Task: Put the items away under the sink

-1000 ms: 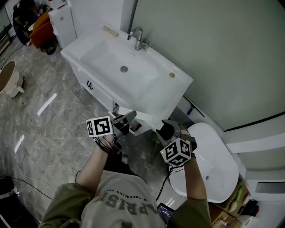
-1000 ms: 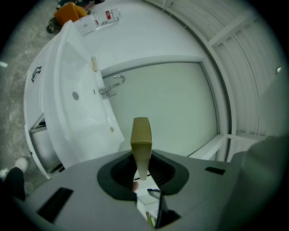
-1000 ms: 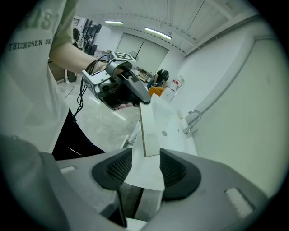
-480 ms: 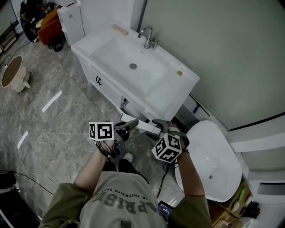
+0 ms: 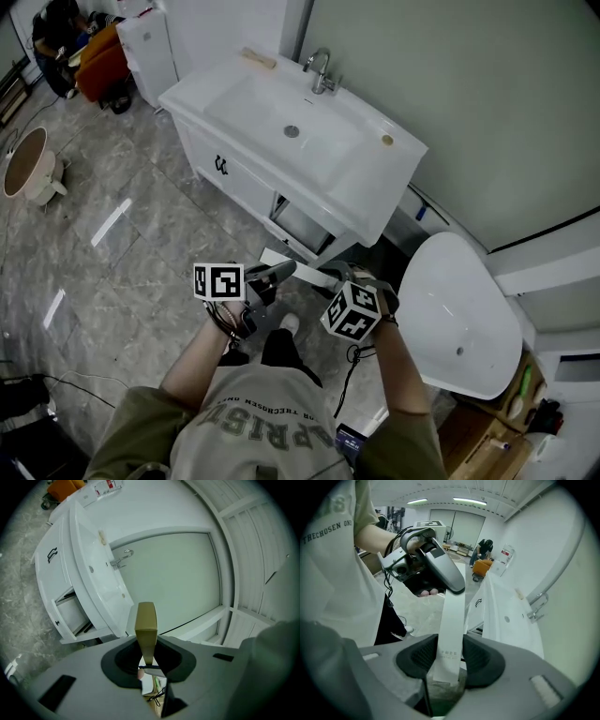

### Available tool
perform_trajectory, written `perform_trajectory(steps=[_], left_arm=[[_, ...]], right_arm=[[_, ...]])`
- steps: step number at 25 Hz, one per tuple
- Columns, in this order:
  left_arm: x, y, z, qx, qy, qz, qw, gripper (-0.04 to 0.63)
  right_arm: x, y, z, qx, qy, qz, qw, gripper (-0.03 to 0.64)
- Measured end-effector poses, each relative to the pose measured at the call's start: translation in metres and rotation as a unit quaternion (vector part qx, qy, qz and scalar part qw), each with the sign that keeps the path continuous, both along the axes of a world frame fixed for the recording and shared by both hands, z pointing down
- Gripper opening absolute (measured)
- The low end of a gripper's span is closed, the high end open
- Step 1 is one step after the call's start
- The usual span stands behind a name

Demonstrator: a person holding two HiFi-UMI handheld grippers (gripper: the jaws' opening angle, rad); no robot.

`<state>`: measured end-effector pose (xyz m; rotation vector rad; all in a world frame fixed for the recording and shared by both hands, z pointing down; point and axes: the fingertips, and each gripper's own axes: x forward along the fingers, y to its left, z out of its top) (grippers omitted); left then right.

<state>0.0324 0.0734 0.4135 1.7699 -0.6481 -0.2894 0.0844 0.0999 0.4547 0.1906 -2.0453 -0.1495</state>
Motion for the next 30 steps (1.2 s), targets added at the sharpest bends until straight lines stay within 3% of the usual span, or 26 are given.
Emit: perform_trajectory(steps=[6, 10, 13, 17, 22, 27, 30], left_arm=[[-0.034, 0.048, 0.006, 0.001, -0.011, 0.039, 0.9992, 0.074], [-0.052, 0.073, 0.016, 0.027, -0.069, 0.073, 0.9946, 0.103], [-0.067, 0.082, 0.021, 0.069, -0.133, 0.105, 0.9831, 0.243], [-0.087, 0.089, 0.027, 0.121, -0.224, 0.135, 0.9576, 0.346], [-0.112, 0.095, 0.038, 0.175, -0.302, 0.171, 0.9214, 0.365], [-0.125, 0.089, 0.06, 0.21, -0.387, 0.213, 0.8725, 0.37], [-0.122, 0.078, 0.071, 0.222, -0.414, 0.234, 0.8514, 0.37]], right_arm=[[-0.035, 0.05, 0.003, -0.017, -0.004, 0.045, 0.999, 0.146], [-0.053, 0.074, 0.01, -0.013, 0.003, 0.056, 0.998, 0.144], [-0.063, 0.086, 0.014, -0.014, 0.004, 0.068, 0.998, 0.144], [-0.072, 0.094, 0.017, -0.019, -0.005, 0.093, 0.995, 0.143], [-0.079, 0.096, 0.023, -0.021, -0.012, 0.116, 0.993, 0.143], [-0.076, 0.083, 0.04, -0.034, -0.011, 0.132, 0.991, 0.143], [-0.068, 0.064, 0.052, -0.039, -0.006, 0.138, 0.99, 0.143]])
